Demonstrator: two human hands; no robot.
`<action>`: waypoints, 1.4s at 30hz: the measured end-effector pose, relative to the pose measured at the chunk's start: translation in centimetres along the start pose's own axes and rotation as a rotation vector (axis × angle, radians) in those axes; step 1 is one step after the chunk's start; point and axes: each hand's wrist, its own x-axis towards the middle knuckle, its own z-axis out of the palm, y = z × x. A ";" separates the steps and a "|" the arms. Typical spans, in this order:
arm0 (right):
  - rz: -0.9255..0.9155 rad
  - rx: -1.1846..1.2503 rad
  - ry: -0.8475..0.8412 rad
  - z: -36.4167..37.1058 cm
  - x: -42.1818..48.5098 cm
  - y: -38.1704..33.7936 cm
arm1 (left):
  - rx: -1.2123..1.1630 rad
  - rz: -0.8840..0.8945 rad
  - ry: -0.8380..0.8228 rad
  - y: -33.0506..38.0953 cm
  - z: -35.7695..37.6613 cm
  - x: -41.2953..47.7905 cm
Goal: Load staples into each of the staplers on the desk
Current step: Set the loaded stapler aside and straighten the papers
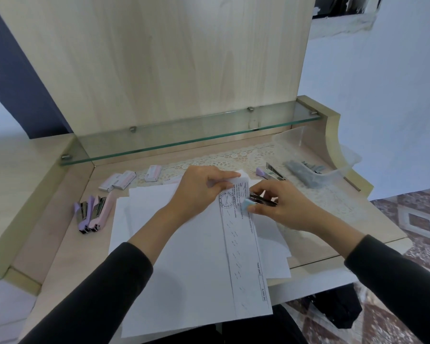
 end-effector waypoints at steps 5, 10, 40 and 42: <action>0.089 0.062 0.040 -0.9 -0.3 1.6 | -0.036 -0.077 0.011 -0.8 0.0 0.3; 0.196 0.119 0.154 -1.6 0.0 2.9 | -0.012 -0.148 -0.023 -2.0 1.2 1.0; 0.240 -0.385 0.145 1.4 3.0 3.5 | 0.113 -0.376 -0.014 -5.6 -2.0 -1.7; 0.245 -0.419 0.136 1.3 2.9 3.3 | 0.131 -0.417 0.021 -6.2 -3.5 -3.0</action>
